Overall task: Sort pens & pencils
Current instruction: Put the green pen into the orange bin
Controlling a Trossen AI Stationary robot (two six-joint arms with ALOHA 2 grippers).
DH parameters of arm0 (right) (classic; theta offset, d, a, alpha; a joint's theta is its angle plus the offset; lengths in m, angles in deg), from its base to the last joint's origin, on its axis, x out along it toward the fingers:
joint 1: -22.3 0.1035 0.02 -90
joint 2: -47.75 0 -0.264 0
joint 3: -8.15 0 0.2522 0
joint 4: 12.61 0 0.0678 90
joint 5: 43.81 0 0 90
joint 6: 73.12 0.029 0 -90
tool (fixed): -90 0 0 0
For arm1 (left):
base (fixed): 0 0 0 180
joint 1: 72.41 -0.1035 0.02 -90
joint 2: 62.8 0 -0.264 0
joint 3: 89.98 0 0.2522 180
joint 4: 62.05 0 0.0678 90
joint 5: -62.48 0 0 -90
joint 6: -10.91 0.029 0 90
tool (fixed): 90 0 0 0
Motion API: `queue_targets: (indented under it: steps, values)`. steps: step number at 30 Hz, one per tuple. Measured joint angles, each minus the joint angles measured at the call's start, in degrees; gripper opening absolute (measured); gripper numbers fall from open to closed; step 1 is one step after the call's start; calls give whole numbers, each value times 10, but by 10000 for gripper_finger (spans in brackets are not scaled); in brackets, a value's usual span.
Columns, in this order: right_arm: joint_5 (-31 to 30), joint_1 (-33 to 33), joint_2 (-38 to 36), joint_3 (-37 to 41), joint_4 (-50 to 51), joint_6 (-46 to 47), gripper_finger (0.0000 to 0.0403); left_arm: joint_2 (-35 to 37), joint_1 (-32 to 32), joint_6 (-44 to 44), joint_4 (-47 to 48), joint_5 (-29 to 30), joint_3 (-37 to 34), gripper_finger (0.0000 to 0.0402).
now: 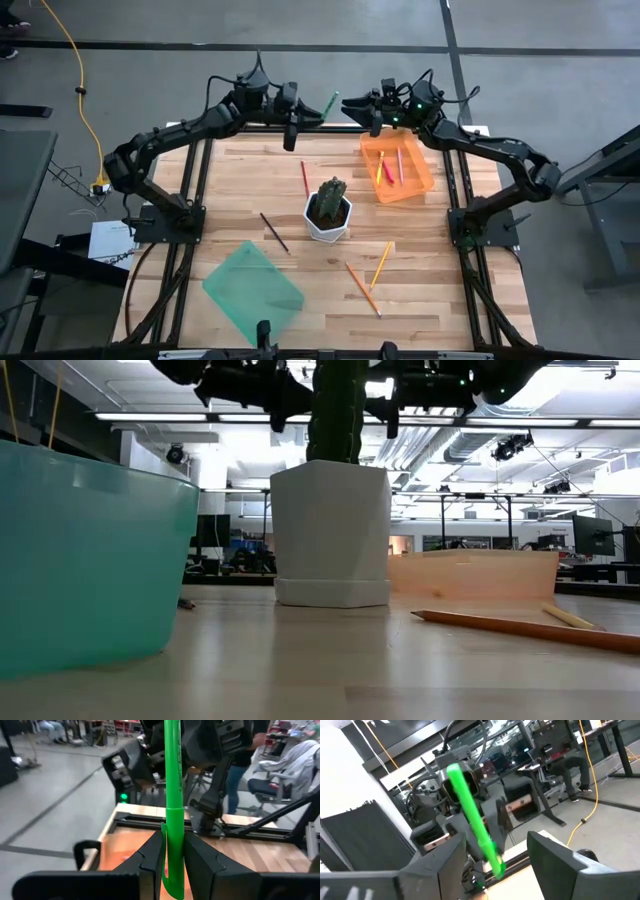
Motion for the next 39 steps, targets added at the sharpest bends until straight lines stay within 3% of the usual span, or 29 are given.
queue_targets:
  steps: [25,39]
  values:
    - [39,8,76,-97,19,-33,202,-18,-2,-27,-33,-3,0,56]
    - [39,8,76,-98,34,-45,87,-18,-2,-27,-33,-3,0,56]
